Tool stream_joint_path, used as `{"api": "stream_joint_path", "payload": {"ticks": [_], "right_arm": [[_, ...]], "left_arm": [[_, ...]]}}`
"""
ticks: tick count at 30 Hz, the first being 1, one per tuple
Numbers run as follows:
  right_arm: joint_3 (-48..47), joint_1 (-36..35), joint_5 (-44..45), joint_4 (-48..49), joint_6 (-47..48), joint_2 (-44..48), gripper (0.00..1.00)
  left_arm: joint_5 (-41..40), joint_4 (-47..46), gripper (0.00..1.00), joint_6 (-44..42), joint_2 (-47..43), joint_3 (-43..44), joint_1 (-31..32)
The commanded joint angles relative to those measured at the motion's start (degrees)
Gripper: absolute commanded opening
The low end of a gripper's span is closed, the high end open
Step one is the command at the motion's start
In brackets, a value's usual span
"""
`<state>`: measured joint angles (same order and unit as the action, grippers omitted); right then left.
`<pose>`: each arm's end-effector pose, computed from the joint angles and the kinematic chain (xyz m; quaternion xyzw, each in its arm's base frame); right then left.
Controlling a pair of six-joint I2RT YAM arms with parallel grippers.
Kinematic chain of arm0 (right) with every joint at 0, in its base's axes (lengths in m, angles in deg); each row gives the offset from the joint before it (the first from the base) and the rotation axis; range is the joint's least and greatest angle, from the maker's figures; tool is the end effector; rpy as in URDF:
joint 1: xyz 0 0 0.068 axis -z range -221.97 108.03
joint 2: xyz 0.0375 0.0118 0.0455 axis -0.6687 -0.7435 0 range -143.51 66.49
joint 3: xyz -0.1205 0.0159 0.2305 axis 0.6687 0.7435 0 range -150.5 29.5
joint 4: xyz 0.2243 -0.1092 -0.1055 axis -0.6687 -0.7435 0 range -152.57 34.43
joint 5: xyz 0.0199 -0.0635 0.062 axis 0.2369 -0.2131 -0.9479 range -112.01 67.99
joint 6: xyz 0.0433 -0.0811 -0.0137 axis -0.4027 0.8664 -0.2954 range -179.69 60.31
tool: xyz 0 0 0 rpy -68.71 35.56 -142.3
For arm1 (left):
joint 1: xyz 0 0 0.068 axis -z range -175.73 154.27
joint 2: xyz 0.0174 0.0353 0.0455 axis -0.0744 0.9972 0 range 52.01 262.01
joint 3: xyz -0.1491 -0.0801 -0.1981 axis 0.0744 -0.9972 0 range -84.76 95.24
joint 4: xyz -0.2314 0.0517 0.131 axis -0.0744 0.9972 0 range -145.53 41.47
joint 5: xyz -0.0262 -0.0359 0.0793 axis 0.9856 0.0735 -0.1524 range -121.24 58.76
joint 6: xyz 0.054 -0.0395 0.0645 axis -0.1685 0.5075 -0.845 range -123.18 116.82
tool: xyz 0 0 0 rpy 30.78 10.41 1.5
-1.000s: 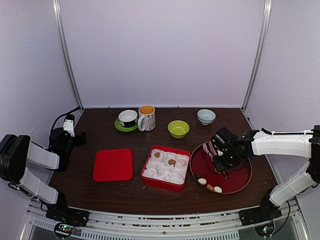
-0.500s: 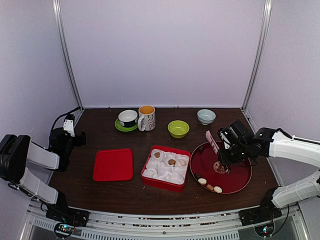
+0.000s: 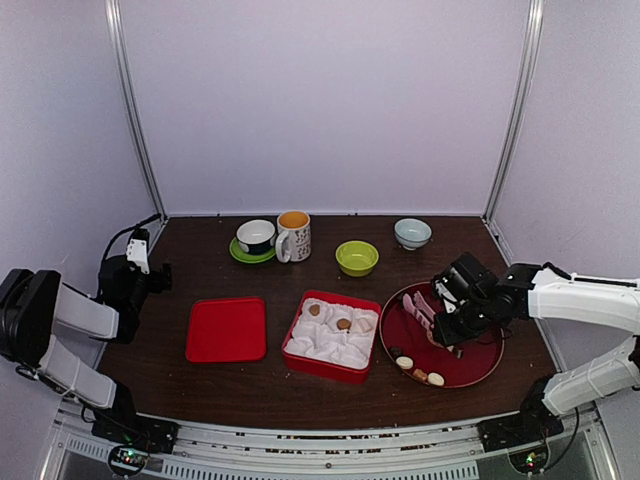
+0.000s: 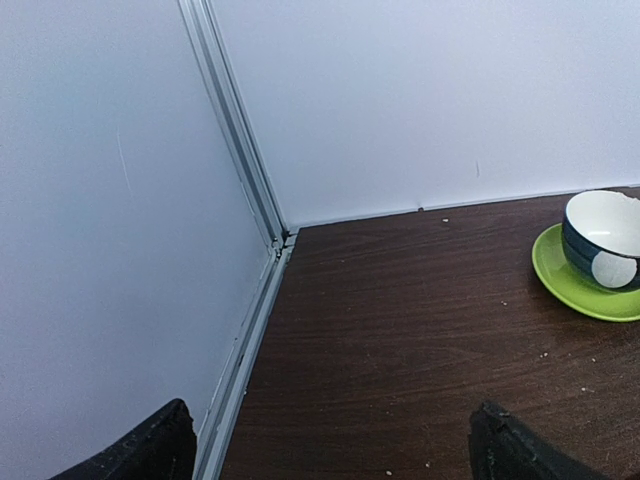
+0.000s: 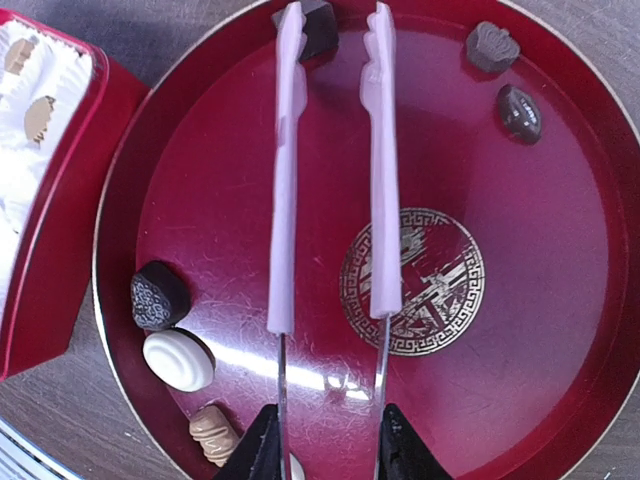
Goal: Pack the chocolate
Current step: Pick up the fake chocolate from the plate.
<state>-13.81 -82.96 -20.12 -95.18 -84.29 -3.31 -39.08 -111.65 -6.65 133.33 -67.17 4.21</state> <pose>0.1921 0.1633 0.1452 -0.1360 0.9687 0.0985 0.1828 0.3041 0.0117 0.1390 -0.0227 0.7518 0.0716 0.6551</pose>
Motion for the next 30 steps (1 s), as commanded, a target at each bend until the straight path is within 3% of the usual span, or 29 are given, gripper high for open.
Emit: {"api": "stream_joint_path", "payload": {"ticks": [1, 30], "right_arm": [[0.8, 0.0, -1.7, 1.9, -0.2, -1.4, 0.32], [-3.3, -0.3, -1.2, 3.1, 5.2, -8.4, 0.36]], "left_arm": [[0.5, -3.3, 0.98, 0.2, 0.3, 0.6, -0.6], [0.5, -3.2, 0.98, 0.2, 0.3, 0.6, -0.6]]}}
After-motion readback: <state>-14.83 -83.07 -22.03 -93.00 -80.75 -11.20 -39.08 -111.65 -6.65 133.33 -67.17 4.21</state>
